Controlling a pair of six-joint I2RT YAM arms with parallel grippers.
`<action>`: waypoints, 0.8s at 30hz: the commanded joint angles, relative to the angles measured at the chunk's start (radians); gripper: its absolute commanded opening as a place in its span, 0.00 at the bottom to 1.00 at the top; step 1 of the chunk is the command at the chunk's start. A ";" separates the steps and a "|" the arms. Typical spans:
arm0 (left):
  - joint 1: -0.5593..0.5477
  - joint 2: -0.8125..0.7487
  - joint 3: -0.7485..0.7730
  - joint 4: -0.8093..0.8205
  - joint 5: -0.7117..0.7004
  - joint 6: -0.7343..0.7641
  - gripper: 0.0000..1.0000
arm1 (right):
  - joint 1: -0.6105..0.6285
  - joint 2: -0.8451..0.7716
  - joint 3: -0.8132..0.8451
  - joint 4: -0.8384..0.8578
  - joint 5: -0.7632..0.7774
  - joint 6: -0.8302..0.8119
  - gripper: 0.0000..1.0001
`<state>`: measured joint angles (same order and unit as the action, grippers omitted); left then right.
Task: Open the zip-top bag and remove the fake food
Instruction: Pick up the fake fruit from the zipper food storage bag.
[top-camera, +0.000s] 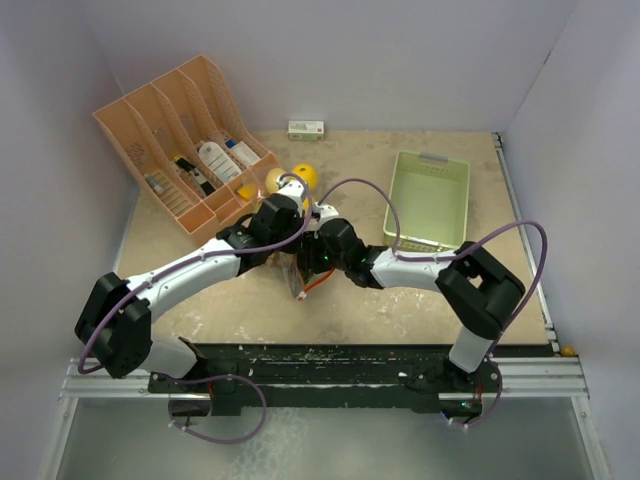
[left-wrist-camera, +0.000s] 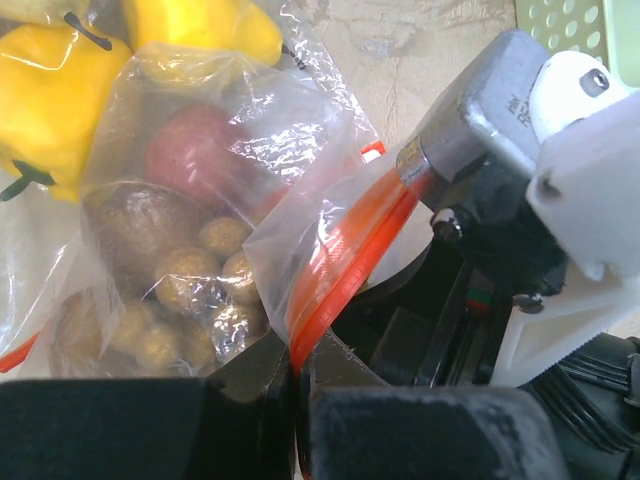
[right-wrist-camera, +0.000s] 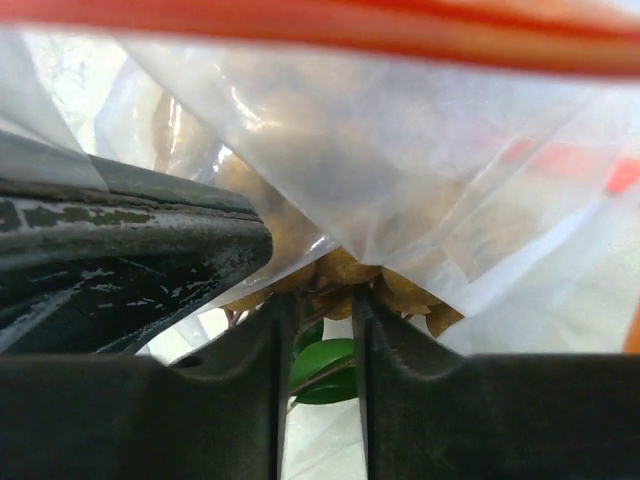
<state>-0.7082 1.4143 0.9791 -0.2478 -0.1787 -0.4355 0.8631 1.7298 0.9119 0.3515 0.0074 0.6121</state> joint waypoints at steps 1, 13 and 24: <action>-0.003 -0.030 0.000 0.059 -0.001 -0.012 0.03 | 0.002 0.008 0.037 0.021 -0.011 -0.007 0.22; -0.003 -0.019 -0.042 0.093 -0.065 -0.016 0.09 | 0.004 -0.139 -0.033 0.023 -0.014 0.023 0.00; -0.003 -0.032 -0.089 0.134 -0.104 -0.024 0.67 | -0.006 -0.303 -0.065 -0.079 0.107 -0.028 0.00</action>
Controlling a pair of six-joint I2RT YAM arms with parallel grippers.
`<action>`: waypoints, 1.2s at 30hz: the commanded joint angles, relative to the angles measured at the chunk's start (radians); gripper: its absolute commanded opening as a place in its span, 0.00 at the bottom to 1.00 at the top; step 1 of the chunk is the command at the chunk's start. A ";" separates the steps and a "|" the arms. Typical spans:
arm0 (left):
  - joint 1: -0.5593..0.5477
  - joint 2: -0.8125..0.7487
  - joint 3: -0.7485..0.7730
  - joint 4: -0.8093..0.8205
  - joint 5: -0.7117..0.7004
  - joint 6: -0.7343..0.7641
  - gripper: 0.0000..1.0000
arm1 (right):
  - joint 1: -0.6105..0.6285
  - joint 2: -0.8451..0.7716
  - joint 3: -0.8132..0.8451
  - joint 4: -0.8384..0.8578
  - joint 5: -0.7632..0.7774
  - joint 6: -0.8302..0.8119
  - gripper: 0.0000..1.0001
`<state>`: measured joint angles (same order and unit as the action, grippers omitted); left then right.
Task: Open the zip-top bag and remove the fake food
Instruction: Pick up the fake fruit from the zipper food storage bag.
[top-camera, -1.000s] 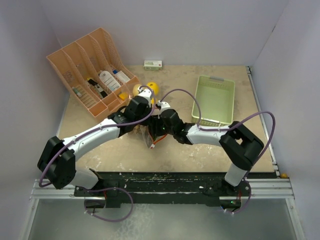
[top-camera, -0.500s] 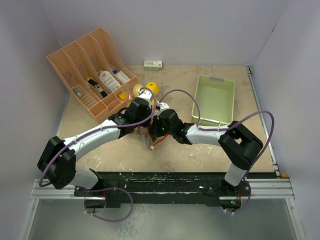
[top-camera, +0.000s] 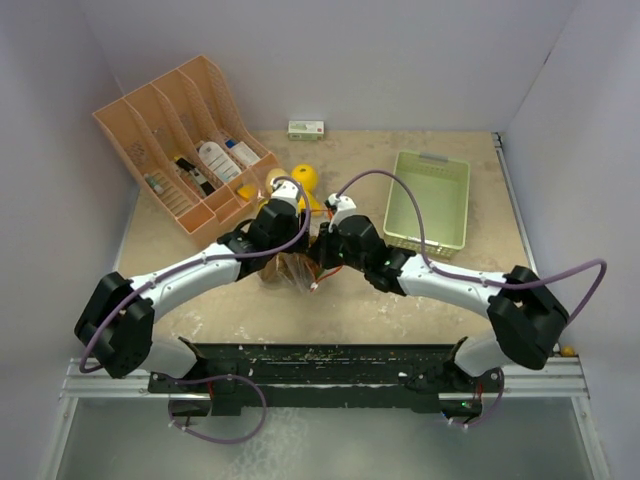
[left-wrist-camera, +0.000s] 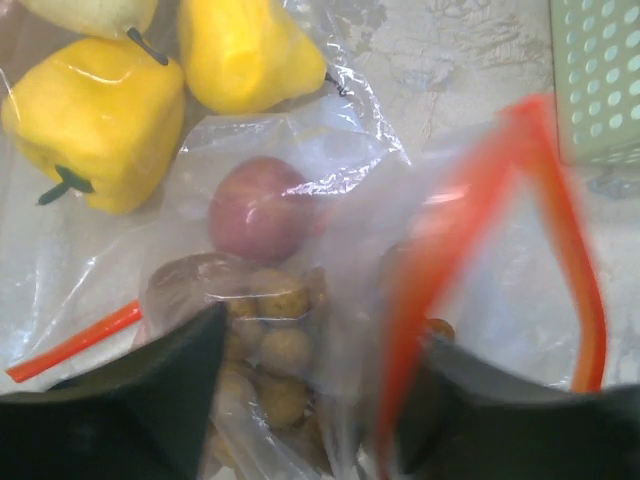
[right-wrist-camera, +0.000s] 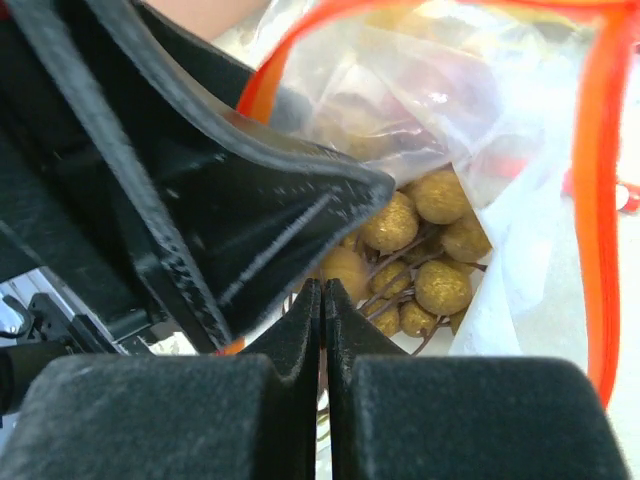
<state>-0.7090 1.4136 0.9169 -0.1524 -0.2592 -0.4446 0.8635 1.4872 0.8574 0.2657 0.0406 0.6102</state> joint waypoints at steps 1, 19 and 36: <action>-0.002 -0.038 -0.036 0.048 -0.024 -0.019 0.77 | -0.012 -0.067 -0.017 0.008 0.075 -0.027 0.00; 0.021 -0.154 -0.201 0.081 -0.108 -0.115 0.55 | -0.014 0.044 -0.041 0.070 -0.041 0.037 0.55; 0.039 -0.094 -0.201 0.140 -0.058 -0.088 0.75 | 0.116 -0.017 -0.020 -0.005 0.097 0.009 0.59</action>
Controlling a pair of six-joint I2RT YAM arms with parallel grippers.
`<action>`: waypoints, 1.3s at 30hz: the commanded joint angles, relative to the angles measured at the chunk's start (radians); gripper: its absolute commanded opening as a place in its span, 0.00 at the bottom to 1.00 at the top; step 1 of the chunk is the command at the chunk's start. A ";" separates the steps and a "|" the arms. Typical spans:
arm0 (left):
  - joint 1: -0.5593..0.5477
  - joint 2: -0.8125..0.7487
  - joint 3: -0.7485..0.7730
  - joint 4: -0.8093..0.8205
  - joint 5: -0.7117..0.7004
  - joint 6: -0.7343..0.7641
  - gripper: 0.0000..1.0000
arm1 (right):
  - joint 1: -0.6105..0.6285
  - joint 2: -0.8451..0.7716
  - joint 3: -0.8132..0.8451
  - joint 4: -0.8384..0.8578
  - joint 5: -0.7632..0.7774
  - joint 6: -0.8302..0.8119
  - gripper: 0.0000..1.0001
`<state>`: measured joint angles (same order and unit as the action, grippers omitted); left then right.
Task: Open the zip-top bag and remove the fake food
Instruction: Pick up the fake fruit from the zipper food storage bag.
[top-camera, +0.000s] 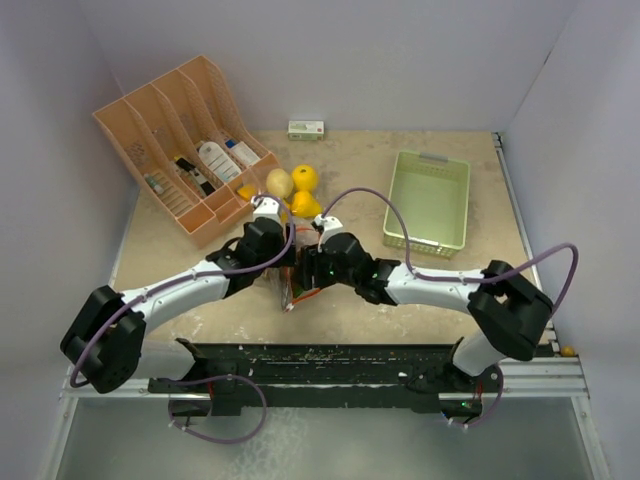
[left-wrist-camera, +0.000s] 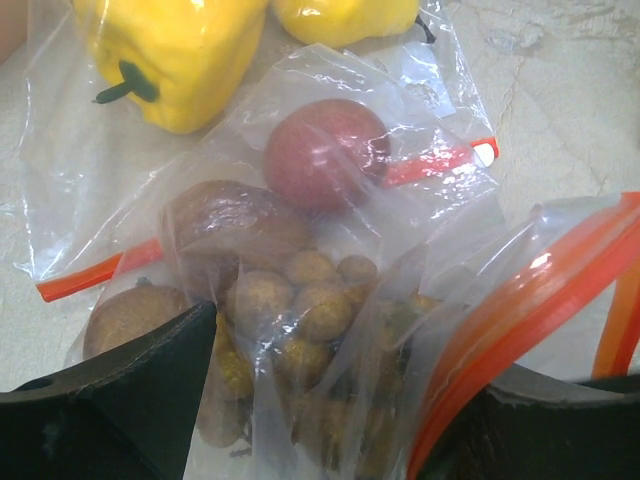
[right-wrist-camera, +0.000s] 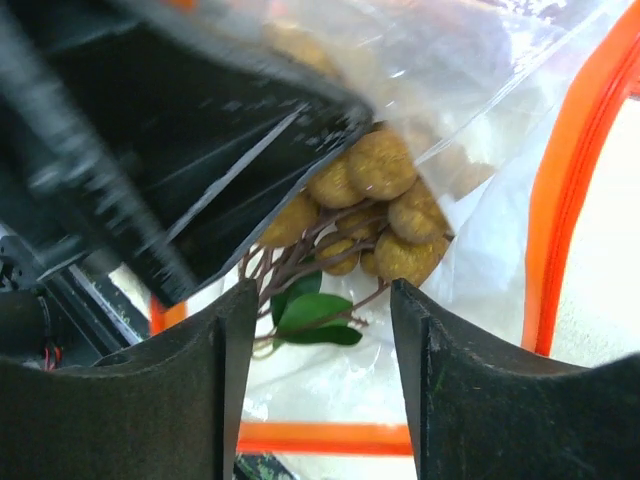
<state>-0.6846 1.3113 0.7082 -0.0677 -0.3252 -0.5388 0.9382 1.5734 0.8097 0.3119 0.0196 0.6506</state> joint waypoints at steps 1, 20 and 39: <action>0.016 0.012 0.008 0.059 0.011 0.010 0.75 | 0.041 -0.114 0.036 -0.073 0.124 -0.043 0.62; 0.026 -0.039 -0.013 0.045 -0.013 0.011 0.40 | 0.064 0.128 0.134 -0.024 -0.013 -0.026 0.62; 0.031 -0.084 0.010 0.029 0.044 0.009 0.10 | 0.064 -0.049 0.084 -0.070 0.085 0.000 0.33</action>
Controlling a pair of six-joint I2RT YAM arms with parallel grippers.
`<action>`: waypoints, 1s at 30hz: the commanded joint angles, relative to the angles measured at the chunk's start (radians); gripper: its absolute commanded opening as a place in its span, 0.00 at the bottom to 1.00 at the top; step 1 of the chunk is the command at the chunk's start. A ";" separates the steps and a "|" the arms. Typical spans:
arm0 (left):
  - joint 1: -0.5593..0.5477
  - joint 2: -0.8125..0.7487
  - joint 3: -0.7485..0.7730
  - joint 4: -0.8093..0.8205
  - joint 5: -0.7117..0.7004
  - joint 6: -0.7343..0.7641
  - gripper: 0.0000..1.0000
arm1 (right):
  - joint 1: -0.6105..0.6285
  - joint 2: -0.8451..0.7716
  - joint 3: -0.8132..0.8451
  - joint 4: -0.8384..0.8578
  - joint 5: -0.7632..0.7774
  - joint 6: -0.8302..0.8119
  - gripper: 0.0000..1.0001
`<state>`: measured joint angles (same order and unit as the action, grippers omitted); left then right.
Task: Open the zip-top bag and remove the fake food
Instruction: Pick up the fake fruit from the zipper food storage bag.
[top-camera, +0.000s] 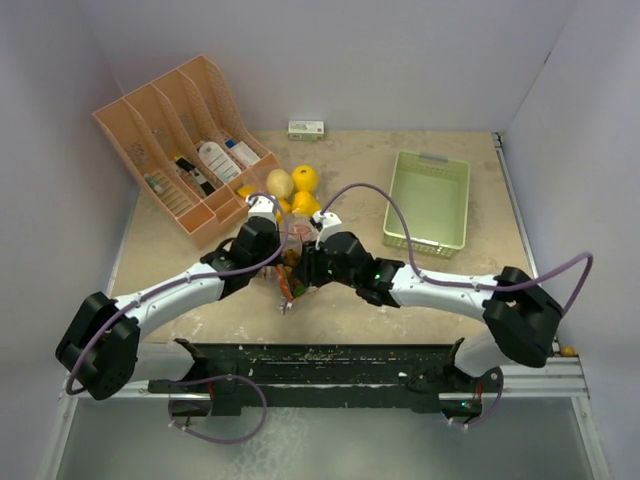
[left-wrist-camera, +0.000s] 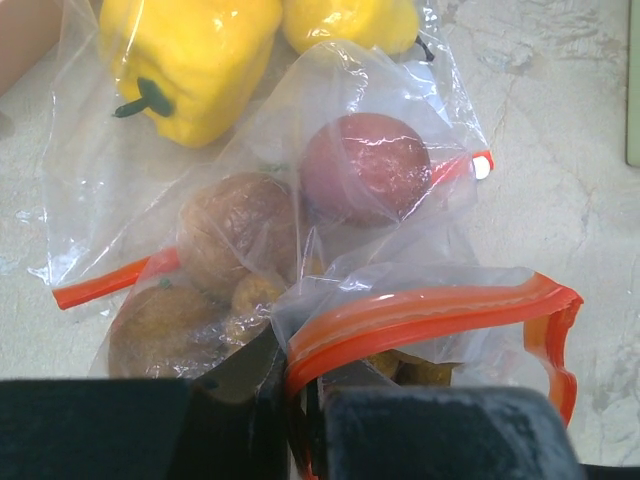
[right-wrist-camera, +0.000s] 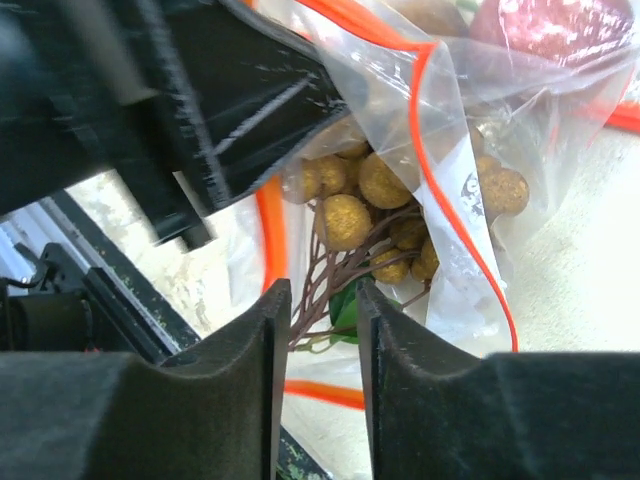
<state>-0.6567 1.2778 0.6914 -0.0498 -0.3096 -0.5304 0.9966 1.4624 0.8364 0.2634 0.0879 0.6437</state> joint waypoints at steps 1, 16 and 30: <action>0.003 -0.057 0.028 0.011 0.032 0.000 0.10 | 0.005 0.085 0.067 -0.019 0.016 0.014 0.26; 0.003 -0.076 0.040 0.003 0.052 0.006 0.09 | 0.005 0.207 0.125 0.029 -0.030 0.009 0.50; 0.003 -0.073 0.038 0.003 0.069 -0.003 0.14 | 0.008 0.430 0.263 -0.031 -0.101 -0.020 0.58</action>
<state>-0.6209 1.2304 0.6914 -0.1329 -0.3145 -0.5083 0.9901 1.8313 1.0401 0.2630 0.0021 0.6476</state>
